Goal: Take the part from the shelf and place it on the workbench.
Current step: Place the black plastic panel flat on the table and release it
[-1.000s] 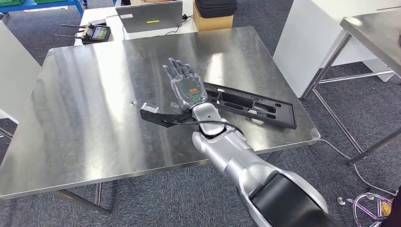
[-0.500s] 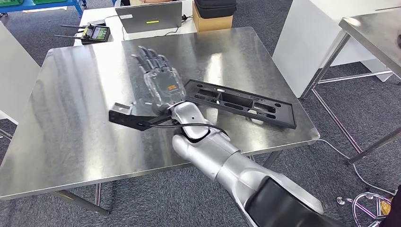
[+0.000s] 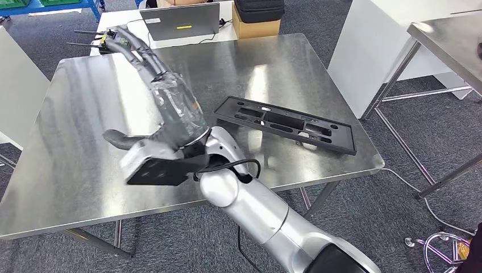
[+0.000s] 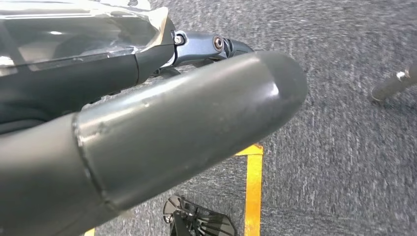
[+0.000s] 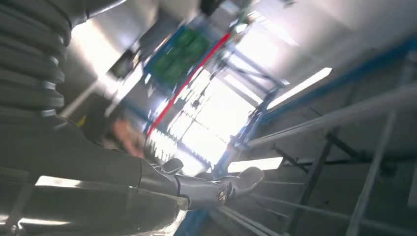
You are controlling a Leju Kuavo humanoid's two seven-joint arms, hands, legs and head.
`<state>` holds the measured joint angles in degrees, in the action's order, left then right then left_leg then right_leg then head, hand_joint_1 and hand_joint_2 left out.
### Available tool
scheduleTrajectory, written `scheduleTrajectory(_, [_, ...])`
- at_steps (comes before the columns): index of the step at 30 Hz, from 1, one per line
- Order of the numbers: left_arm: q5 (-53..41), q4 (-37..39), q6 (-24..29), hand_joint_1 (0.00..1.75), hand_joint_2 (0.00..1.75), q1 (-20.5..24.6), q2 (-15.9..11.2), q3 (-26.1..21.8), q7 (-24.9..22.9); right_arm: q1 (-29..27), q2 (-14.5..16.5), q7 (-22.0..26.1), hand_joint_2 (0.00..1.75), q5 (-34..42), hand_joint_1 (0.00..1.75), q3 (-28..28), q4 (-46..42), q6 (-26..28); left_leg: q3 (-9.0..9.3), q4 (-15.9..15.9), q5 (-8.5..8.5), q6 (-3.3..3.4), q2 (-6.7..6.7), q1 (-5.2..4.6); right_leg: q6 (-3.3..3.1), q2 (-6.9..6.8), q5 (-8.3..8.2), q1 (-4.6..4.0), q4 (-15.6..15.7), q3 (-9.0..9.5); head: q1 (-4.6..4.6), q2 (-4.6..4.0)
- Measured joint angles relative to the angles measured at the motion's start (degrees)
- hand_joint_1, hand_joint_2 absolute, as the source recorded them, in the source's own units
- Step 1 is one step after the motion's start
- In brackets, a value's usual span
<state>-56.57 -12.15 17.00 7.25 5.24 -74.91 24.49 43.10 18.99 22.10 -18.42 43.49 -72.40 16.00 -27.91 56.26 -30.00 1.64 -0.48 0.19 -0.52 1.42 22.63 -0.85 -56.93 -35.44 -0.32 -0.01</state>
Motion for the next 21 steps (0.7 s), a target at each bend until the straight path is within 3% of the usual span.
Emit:
scheduleTrajectory(5, [-1.31,0.0,-1.32,0.0,0.0,-0.2,-0.06,0.84,1.46,-9.97,-1.6,5.76,1.75,22.18,0.0,-6.52,-12.62,-16.95,0.0,0.0,-0.05,0.0,-0.02,0.0,0.01,-0.02,0.01,0.0,0.03,-0.01,0.0,0.0])
scheduleTrajectory(8, [-1.68,0.0,-1.46,0.0,0.0,-0.22,-0.13,1.27,2.0,-15.9,-3.5,6.89,1.75,30.25,0.0,-9.37,-18.73,-25.81,-0.02,0.0,-0.12,0.03,-0.01,-0.01,0.02,0.0,0.02,0.0,0.05,0.0,-0.01,0.01])
scheduleTrajectory(10, [-1.75,0.0,-1.5,0.0,0.0,-0.21,-0.2,1.55,2.16,-18.94,-4.54,7.19,1.75,32.57,0.0,-10.78,-21.49,-28.95,-0.02,0.0,-0.14,0.05,0.01,0.0,0.02,0.02,0.02,0.01,0.05,0.0,-0.01,0.01])
scheduleTrajectory(15, [-1.78,0.0,-1.5,0.0,0.0,-0.21,-0.32,1.69,2.24,-22.15,-5.91,7.7,1.75,33.8,0.0,-12.43,-25.0,-31.09,0.01,0.0,-0.15,0.06,0.02,0.01,0.02,0.03,0.02,0.0,0.06,0.0,-0.01,0.01])
scheduleTrajectory(21, [-1.01,0.0,-0.67,0.0,0.0,-0.27,-0.29,1.63,4.8,-27.27,-7.72,11.38,1.75,35.82,0.0,-13.28,-27.74,-37.32,0.01,-0.01,-0.15,0.06,0.02,0.04,0.02,0.04,0.02,-0.04,0.05,0.0,-0.02,0.01])
